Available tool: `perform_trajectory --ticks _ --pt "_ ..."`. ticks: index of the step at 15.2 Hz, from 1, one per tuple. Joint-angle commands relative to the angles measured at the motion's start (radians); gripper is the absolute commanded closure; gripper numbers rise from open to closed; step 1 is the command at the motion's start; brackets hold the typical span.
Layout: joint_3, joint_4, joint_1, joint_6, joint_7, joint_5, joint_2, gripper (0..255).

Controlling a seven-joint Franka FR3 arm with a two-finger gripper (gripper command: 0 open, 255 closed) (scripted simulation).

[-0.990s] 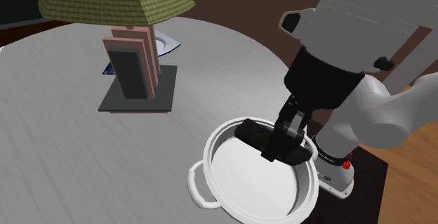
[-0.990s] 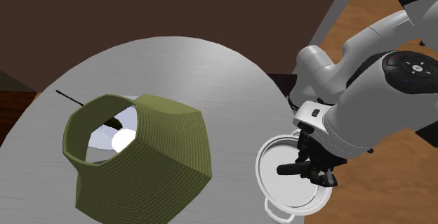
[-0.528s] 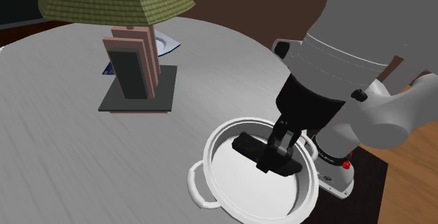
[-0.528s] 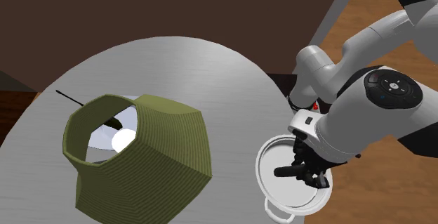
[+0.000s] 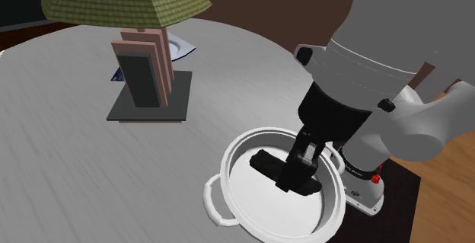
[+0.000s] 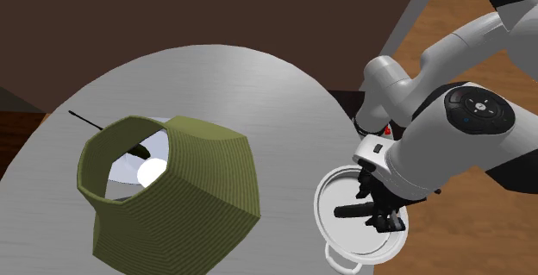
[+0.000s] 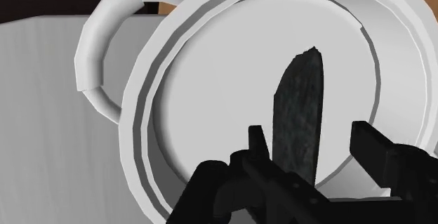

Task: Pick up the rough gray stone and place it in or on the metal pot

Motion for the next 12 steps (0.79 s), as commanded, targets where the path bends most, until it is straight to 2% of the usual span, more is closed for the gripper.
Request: perform_trajectory --ticks 1,5,9,12 --pt "0.000 0.000 0.000 0.000 0.000 0.000 0.000 0" --pt "0.000 0.000 0.000 0.000 0.000 0.000 0.000 0" --pt "-0.065 0.100 -0.008 -0.125 0.011 -0.047 -0.019 0" --pt "-0.065 0.100 -0.008 -0.125 0.011 -0.047 -0.019 0"
